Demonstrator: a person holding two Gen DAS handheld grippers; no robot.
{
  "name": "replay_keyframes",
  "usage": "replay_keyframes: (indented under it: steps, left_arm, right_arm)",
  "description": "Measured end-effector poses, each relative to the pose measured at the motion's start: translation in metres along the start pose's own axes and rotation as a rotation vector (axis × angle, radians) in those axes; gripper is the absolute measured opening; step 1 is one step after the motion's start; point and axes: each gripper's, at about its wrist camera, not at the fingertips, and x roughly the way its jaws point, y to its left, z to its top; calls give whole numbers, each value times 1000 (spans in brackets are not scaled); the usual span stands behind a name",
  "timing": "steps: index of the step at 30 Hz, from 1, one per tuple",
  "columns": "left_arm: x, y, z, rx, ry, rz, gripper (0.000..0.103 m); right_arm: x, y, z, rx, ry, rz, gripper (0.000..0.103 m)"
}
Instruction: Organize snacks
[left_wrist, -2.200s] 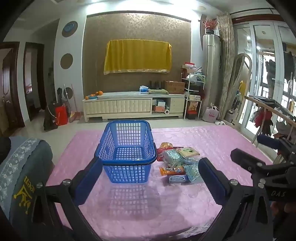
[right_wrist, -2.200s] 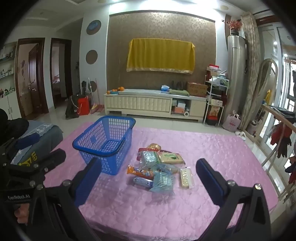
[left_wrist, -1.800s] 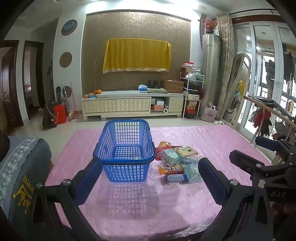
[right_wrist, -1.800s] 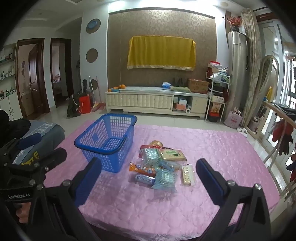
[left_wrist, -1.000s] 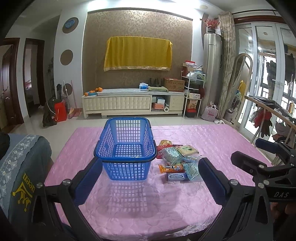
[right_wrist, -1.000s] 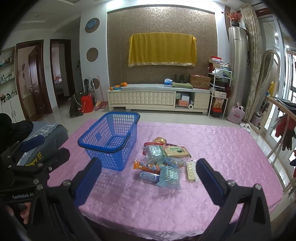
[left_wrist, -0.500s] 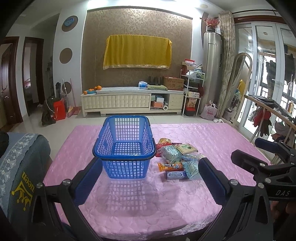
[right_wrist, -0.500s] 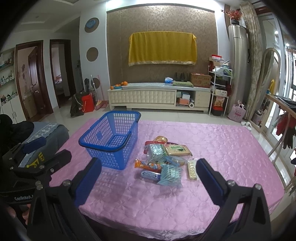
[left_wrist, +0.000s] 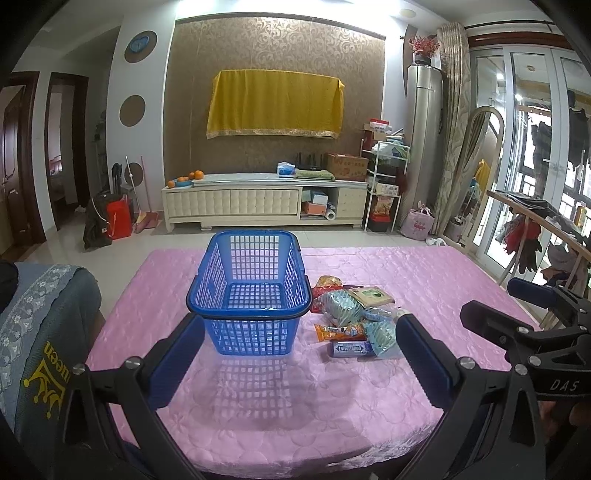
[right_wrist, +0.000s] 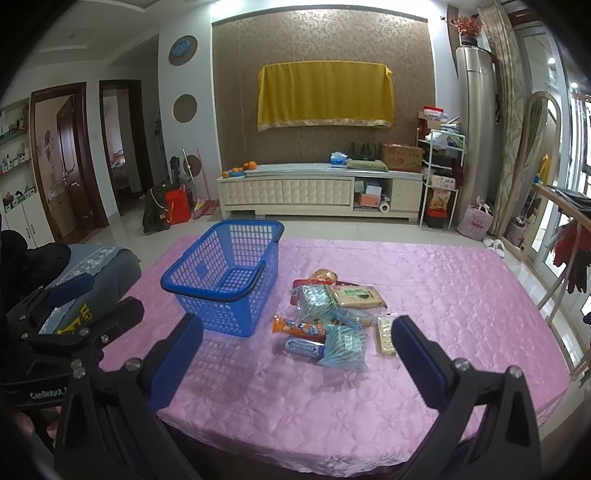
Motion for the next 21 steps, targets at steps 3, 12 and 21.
replay_keyframes:
  steps: [3,12,21]
  left_arm:
    - [0,1,0,-3,4,-4,103]
    - [0,2,0,-5,3,-5,103]
    - [-1,1,1,-5,4,-6,103]
  right_arm:
    - [-1,0,1,2,3,0,103]
    - [-3,1,1,2,4,7,103]
    - [-3,2,4,-1,10,18,103]
